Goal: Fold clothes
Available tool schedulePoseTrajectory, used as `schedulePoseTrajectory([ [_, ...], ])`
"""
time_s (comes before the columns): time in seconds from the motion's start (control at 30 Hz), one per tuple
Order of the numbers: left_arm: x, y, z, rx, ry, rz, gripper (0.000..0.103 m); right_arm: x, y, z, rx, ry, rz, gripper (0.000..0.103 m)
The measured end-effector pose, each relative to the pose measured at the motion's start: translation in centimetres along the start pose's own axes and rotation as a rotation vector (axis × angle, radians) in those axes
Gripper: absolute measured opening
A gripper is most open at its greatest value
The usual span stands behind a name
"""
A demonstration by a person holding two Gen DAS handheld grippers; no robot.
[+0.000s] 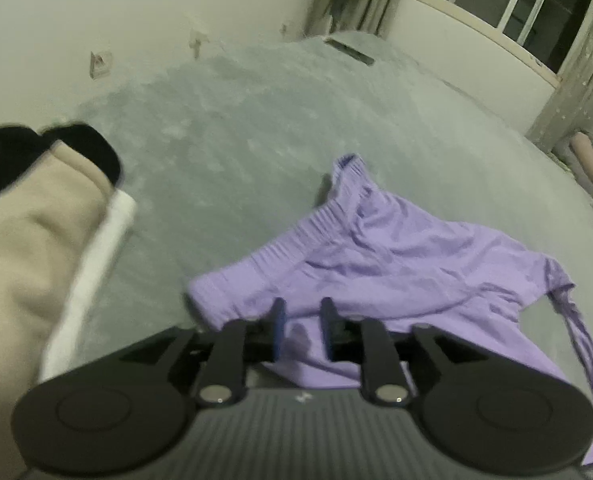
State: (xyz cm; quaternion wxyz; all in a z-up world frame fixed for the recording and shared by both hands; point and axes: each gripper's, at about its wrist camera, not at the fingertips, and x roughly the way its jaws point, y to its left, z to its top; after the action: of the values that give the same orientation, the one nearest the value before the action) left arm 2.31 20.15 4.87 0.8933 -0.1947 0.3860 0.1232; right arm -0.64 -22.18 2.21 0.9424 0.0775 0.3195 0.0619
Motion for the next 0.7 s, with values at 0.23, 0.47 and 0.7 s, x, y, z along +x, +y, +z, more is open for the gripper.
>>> schedulePoseTrajectory([
  [0.23, 0.0, 0.7, -0.2, -0.002, 0.006, 0.037, 0.047, -0.2, -0.7, -1.8, 0.089, 0.028, -0.021, 0.013],
  [0.47, 0.8, 0.2, -0.7, 0.034, 0.011, 0.059, 0.041, 0.2, -3.5, -3.7, 0.307, 0.092, -0.019, 0.023],
  [0.7, 0.8, 0.9, -0.5, -0.002, -0.019, 0.023, 0.002, 2.4, -5.2, -4.6, 0.481, 0.115, 0.076, 0.031],
])
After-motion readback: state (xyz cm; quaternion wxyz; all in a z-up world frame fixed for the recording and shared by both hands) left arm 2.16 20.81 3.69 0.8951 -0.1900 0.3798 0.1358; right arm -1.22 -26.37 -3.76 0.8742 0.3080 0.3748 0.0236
